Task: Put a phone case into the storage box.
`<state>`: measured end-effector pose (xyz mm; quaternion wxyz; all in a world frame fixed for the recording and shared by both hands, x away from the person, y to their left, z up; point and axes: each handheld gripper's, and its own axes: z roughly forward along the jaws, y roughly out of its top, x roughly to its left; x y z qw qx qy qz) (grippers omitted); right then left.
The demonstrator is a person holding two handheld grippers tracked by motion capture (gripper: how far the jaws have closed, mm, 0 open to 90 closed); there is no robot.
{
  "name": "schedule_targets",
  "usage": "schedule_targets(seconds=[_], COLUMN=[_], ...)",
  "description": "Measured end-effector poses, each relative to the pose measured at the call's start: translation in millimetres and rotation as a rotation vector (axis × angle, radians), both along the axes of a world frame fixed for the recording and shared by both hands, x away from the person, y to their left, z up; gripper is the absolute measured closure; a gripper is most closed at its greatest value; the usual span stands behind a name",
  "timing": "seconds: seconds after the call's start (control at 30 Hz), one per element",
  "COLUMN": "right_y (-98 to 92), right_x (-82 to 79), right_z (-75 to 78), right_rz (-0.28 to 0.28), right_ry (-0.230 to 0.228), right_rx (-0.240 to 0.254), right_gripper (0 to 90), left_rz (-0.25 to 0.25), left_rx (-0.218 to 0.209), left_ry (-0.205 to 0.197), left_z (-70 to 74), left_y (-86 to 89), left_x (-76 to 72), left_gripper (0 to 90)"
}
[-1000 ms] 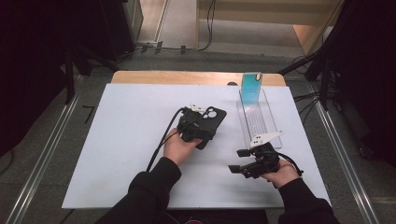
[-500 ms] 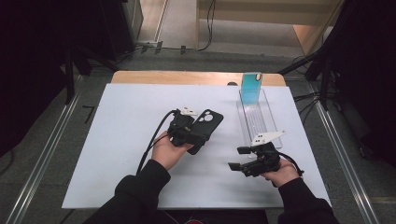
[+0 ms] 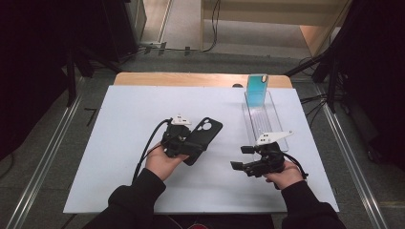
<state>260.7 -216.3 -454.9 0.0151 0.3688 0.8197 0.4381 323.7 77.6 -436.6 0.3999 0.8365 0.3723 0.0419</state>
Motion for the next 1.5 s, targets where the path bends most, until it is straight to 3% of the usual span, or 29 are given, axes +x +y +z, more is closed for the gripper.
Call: schedule_targets(seconds=[0.3, 0.5, 0.83, 1.2, 1.5], right_y=[9.6, 14.3, 28.4, 33.5, 41.0], right_x=[1.2, 6.5, 18.2, 29.2, 41.1], right_z=[15.4, 22.6, 31.7, 44.0, 47.2], right_rz=[-0.027, -0.057, -0.105, -0.147, -0.200], right_ry=[-0.011, 0.029, 0.079, 0.104, 0.145], right_rx=[0.011, 0.025, 0.057, 0.100, 0.136], right_gripper=[20.8, 20.4, 20.7, 21.7, 21.7], left_rz=[0.024, 0.068, 0.117, 0.158, 0.228], left_rx=[-0.029, -0.059, -0.088, -0.126, -0.164], left_ry=[-0.005, -0.033, -0.038, -0.107, -0.148], left_z=[-4.9, -7.9, -16.9, -21.5, -32.2], left_y=[8.8, 15.8, 14.6, 11.5, 12.7], left_x=[-9.1, -14.4, -21.9, -31.0, -35.6], left_gripper=[15.5, 15.5, 15.5, 15.5, 15.5])
